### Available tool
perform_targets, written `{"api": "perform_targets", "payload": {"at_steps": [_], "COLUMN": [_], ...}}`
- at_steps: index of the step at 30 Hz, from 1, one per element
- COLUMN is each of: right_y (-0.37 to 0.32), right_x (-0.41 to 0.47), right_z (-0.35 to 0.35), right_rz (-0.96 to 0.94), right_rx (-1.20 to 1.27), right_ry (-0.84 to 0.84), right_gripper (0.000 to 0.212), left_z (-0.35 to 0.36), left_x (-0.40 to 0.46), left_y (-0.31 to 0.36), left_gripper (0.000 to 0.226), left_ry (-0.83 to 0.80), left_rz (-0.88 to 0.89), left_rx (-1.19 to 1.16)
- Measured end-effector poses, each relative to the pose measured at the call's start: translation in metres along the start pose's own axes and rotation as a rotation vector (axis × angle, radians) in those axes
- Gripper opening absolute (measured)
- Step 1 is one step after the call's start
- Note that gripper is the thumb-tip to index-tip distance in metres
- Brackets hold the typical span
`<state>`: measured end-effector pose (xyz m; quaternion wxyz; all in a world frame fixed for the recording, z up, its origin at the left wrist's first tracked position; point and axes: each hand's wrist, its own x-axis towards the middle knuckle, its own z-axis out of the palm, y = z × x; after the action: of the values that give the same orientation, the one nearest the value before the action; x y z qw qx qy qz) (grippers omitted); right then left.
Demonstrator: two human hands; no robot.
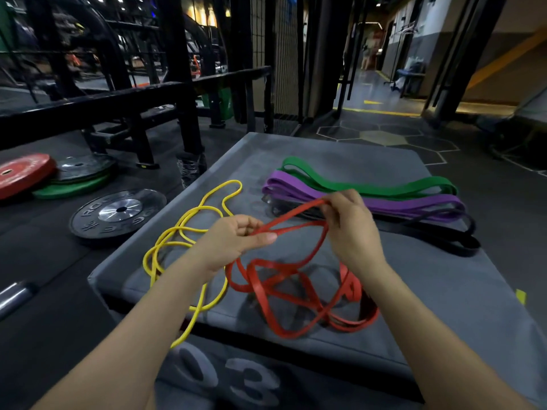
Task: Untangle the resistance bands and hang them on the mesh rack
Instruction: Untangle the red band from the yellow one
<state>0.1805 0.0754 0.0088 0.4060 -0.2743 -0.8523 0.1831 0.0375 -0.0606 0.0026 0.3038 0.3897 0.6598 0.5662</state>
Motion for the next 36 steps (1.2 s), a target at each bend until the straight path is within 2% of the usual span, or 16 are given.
{"api": "perform_targets", "payload": {"at_steps": [3, 5, 7, 9, 13, 20, 22, 24, 25, 27, 28, 29, 32, 34, 36], "right_y": [0.010, 0.018, 0.024, 0.033, 0.052, 0.050, 0.044, 0.040, 0.037, 0.035, 0.034, 0.033, 0.033, 0.035, 0.037], "right_x": [0.006, 0.010, 0.012, 0.015, 0.019, 0.013, 0.011, 0.008, 0.007, 0.006, 0.006, 0.005, 0.004, 0.004, 0.003], "right_z": [-0.001, 0.002, 0.002, -0.002, -0.018, -0.029, -0.030, -0.031, -0.031, -0.031, -0.030, -0.030, -0.030, -0.031, -0.032], "right_rz": [0.176, 0.286, 0.359, 0.437, 0.587, 0.765, 0.775, 0.757, 0.744, 0.724, 0.713, 0.703, 0.684, 0.682, 0.685], "right_rx": [0.097, 0.209, 0.264, 0.261, 0.341, 0.682, 0.816, 0.865, 0.873, 0.883, 0.885, 0.883, 0.868, 0.855, 0.834], "right_ry": [-0.029, -0.078, -0.104, -0.090, 0.102, 0.245, 0.217, 0.175, 0.159, 0.135, 0.125, 0.115, 0.099, 0.099, 0.093], "right_gripper": [0.021, 0.025, 0.029, 0.034, 0.035, 0.040, 0.041, 0.041, 0.040, 0.039, 0.039, 0.039, 0.038, 0.038, 0.038], "left_z": [-0.005, -0.007, -0.009, -0.012, -0.024, -0.031, -0.025, -0.016, -0.012, -0.007, -0.006, -0.002, 0.014, 0.024, 0.038], "left_x": [-0.004, -0.005, -0.004, -0.004, -0.004, 0.001, -0.002, -0.008, -0.012, -0.018, -0.018, -0.018, -0.009, 0.002, 0.006], "left_y": [-0.003, -0.006, -0.011, -0.014, -0.011, -0.017, -0.015, -0.010, -0.007, -0.001, -0.001, 0.000, -0.013, -0.025, -0.033], "left_gripper": [0.026, 0.033, 0.030, 0.020, 0.013, 0.014, 0.011, 0.009, 0.019, 0.054, 0.062, 0.060, 0.024, 0.008, 0.016], "left_ry": [-0.094, -0.088, -0.051, 0.040, 0.253, 0.412, 0.355, 0.201, 0.094, -0.131, -0.218, -0.260, -0.170, -0.058, -0.033], "left_rz": [0.015, 0.068, 0.115, 0.060, 0.042, -0.076, -0.064, -0.057, -0.086, -0.233, -0.304, -0.335, -0.189, -0.020, 0.043], "left_rx": [0.153, 0.393, 0.461, 0.331, 0.106, 0.104, 0.172, 0.237, 0.257, 0.208, 0.153, 0.105, 0.189, 0.482, 0.679]}}
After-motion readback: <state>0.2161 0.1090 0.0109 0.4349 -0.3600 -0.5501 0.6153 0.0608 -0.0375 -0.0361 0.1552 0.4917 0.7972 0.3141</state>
